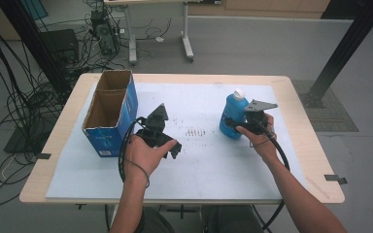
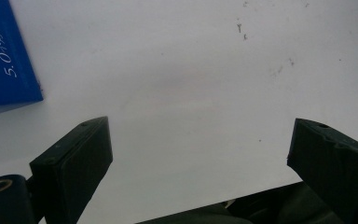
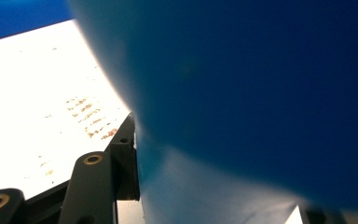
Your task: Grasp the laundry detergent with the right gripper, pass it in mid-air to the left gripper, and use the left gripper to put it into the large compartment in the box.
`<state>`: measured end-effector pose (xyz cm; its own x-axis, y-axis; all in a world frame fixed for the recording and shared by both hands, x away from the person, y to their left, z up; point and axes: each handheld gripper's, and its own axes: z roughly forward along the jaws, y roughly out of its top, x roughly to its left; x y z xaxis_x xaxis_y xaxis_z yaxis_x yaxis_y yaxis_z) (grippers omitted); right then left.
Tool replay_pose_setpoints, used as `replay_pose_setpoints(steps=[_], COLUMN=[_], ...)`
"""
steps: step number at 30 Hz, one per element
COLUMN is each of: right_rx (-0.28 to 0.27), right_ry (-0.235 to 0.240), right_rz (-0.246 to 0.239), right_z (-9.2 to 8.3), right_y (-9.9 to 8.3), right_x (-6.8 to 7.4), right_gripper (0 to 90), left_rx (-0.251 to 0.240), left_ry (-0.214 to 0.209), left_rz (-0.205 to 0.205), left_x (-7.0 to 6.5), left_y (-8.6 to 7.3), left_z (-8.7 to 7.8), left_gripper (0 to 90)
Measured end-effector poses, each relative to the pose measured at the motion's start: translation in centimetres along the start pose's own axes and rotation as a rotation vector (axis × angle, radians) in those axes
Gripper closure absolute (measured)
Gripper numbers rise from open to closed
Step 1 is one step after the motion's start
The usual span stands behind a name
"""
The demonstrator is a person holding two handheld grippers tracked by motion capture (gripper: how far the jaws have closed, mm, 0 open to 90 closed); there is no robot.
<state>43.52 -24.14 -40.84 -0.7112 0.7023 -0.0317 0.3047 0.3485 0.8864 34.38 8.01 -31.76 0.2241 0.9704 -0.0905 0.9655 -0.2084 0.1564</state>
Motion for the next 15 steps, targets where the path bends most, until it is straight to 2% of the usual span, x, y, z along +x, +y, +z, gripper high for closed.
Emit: replay_pose_setpoints(steps=[15], right_rx=[-0.002], right_ry=[0.003], right_rz=[0.006], right_z=[-0.01], right_y=[-0.01], right_x=[-0.06], right_gripper=[44.0], left_rx=[-0.004], left_ry=[0.006], left_rz=[0.005], left_x=[-0.18], left_y=[0.17], left_z=[-0.22], left_gripper=[6.8])
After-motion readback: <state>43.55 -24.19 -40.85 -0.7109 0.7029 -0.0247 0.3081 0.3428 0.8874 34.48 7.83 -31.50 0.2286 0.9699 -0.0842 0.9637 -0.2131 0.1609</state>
